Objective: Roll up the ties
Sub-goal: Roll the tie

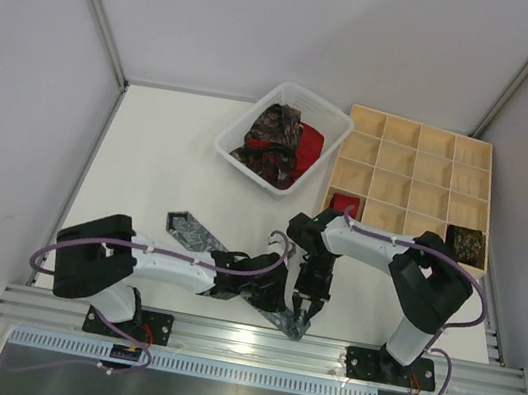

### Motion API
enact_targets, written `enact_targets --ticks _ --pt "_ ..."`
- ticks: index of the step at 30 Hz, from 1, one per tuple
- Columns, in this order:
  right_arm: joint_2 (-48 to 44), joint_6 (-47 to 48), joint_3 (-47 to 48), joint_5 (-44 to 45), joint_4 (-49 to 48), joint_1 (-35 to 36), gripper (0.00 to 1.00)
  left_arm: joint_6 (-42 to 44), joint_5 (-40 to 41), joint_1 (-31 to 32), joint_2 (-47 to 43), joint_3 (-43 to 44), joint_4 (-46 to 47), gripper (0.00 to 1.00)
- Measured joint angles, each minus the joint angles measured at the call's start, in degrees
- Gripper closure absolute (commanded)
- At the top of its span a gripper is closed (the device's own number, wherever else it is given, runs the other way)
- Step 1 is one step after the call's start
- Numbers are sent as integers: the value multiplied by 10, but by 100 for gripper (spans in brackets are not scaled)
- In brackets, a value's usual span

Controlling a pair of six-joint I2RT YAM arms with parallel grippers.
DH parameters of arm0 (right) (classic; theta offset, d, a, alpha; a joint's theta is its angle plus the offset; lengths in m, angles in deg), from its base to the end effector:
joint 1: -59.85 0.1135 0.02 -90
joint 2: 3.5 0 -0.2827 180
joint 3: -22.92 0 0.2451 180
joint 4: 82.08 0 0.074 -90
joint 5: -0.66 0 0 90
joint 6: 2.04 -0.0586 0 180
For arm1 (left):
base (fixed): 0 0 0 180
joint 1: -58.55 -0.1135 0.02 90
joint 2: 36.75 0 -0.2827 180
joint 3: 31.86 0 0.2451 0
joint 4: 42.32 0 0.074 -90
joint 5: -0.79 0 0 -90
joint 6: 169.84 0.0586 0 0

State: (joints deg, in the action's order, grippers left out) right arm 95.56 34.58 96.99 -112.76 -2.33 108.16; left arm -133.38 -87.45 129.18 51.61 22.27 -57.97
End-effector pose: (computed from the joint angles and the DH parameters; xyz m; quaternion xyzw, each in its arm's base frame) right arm 0.1516 0.2053 0.1656 -0.0690 -0.9690 -0.0297 0.2354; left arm 0.1012 -0.2824 0.1568 0.1343 0.9296 -0.2963 0.1733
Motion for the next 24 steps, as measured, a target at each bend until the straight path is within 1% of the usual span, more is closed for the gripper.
enact_targets --ticks 5,8,15,24 --pt "15 0 16 0 4 2 64 0 13 6 -4 -11 0 90" --pt "16 -3 18 0 3 2 62 0 33 8 -22 -20 -9 90" --pt "16 -15 18 -1 -1 2 58 -5 107 9 -102 -55 -40 90" --pt "30 -40 29 -8 -11 15 57 -11 148 9 -127 -71 -66 91"
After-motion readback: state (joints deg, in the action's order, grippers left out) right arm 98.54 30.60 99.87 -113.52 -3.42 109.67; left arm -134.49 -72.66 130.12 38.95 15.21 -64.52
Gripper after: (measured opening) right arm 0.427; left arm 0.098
